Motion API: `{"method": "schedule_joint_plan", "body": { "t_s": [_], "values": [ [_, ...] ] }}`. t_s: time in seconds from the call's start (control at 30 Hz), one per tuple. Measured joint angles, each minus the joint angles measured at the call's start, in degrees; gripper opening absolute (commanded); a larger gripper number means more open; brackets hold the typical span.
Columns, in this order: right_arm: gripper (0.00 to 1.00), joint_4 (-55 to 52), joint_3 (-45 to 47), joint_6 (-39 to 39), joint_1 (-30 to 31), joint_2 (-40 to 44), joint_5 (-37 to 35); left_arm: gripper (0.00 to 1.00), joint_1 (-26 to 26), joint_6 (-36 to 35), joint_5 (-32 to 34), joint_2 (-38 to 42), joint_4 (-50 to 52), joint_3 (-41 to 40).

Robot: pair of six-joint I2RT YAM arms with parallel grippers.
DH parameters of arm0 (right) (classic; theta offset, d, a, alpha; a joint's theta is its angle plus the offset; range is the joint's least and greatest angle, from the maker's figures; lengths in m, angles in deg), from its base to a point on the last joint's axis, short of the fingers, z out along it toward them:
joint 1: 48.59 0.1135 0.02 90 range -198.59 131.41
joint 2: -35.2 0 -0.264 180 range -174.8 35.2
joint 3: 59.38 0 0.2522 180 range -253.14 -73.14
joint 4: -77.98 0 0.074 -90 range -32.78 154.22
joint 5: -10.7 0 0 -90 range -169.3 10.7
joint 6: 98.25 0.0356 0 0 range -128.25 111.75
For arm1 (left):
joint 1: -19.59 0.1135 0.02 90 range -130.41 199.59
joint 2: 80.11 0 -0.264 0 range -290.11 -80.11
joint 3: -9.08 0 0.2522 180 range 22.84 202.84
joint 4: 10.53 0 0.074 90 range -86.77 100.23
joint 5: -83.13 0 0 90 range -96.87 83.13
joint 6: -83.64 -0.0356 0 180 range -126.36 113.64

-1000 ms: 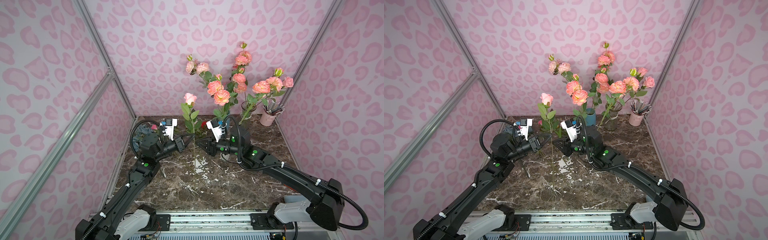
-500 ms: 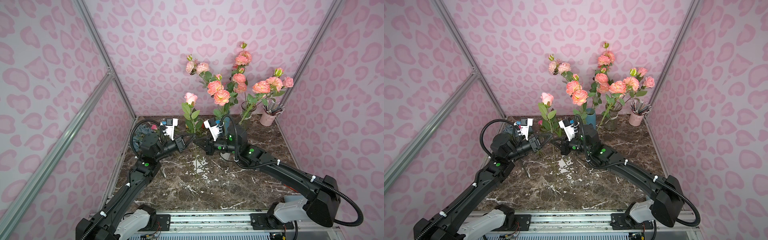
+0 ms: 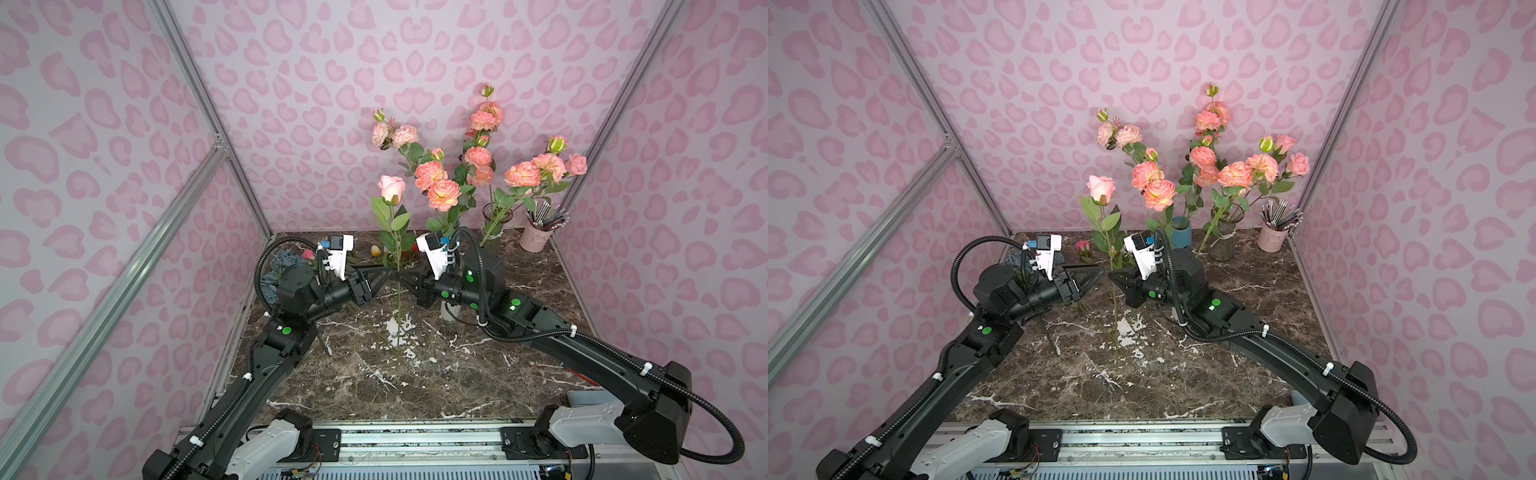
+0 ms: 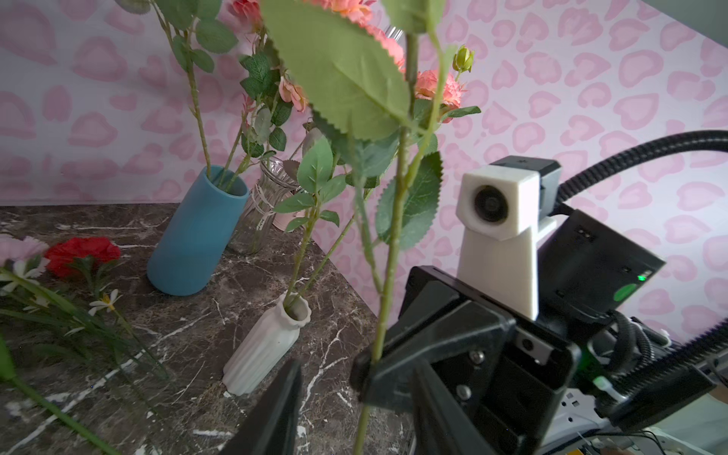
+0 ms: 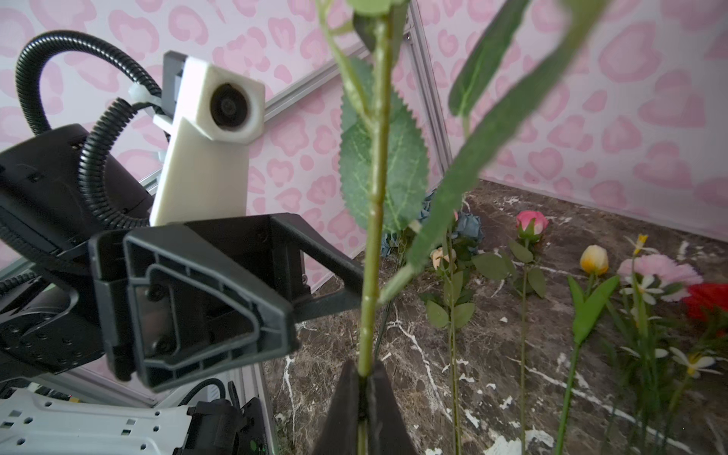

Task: Place the pink flowers into the vase
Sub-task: Pick up the flower at the center of the board.

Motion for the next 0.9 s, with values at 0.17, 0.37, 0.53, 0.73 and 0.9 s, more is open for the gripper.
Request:
{"method": "schedule_joint_plan", "body": {
  "t_s": [0.17,0.37,0.53,0.73,0.9],
  "values": [
    [0.00,-4.35,-1.33,-4.07,1.66,4.33,-7.34,0.48,0.02,-2.01,4.90,-0.04,6.21,2.62],
    [0.00,-8.44,-1.64,-7.50,2.10,10.56,-17.66,0.45,-1.01,-2.71,10.73,-8.11,12.92,5.97],
    [0.00,-10.73,-1.64,-10.36,2.10,13.75,-29.73,0.44,-5.35,-2.69,13.09,-17.11,15.37,9.07],
    [0.00,-9.99,-0.90,-14.03,1.60,16.74,-43.93,0.43,-10.36,-2.40,13.79,-26.64,15.76,14.23],
    [0.00,-7.26,-0.11,-16.87,-0.85,19.76,-50.12,0.42,-13.53,-1.40,14.34,-33.66,15.74,18.10]
  ]
}}
